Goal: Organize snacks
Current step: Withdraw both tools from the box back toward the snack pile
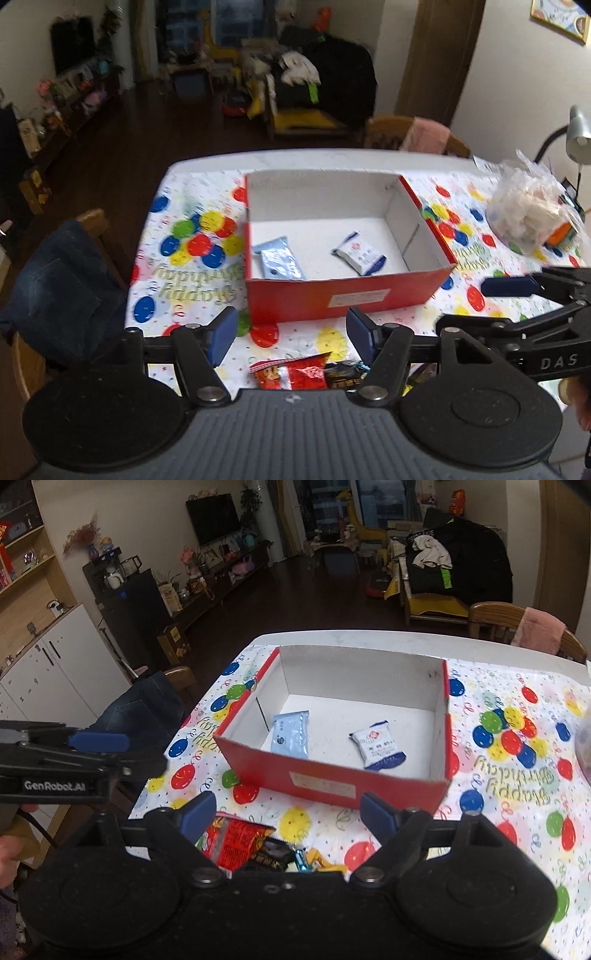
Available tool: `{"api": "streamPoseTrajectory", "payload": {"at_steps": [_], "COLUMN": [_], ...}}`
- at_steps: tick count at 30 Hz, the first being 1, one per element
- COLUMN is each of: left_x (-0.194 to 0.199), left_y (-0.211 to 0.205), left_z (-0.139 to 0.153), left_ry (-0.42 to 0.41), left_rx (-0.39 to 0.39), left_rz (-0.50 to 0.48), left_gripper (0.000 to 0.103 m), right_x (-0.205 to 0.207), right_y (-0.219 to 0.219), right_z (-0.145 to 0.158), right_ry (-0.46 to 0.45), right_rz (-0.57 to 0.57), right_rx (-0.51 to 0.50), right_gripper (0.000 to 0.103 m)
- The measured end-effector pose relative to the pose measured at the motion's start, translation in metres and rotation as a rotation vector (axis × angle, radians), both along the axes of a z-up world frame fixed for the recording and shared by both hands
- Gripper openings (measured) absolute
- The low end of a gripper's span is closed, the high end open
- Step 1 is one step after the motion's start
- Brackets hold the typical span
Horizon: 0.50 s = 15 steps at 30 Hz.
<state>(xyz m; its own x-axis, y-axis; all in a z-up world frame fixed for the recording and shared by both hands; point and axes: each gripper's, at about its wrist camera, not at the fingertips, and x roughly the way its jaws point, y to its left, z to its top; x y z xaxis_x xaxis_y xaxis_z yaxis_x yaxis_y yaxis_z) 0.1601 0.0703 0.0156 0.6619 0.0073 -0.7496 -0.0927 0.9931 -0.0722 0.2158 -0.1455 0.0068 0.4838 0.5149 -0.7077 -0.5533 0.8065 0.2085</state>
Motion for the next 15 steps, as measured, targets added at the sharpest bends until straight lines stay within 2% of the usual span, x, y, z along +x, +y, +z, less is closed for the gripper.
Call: {"api": "streamPoseTrajectory", "payload": {"at_steps": [3,8,9,11,15], "left_x": [-0.02,-0.042,-0.044,-0.048,-0.05], "left_y": [-0.002,-0.011,-0.012,-0.013,-0.016], "left_z": [0.001,0.0,-0.001,-0.005,-0.02], "left_ry": [-0.057,-0.102,-0.1,-0.091,-0.041], "left_rx": [0.025,0.054,0.048,0.024,-0.021], "left_rz": [0.029,0.019,0.015,0.005,-0.002], "left_gripper": [0.076,0.08,0.084,0.084,0.086], "right_x": [-0.011,-0.029,-0.034,-0.041,-0.051], "right_y": [-0.008,-0.019,-0.022,-0.026,-0.034], "right_z": [-0.006,-0.017,-0.019,-0.023,-0.032], "right_ry": [-0.004,-0.003,-0.008,-0.017,-0.028], "right_rz": [-0.015,-0.03,-0.037,-0.052,-0.07], "right_rx": [0.009,0.02,0.017,0.02,0.017], "right_gripper": [0.093,0.096,0.098,0.102,0.103]}}
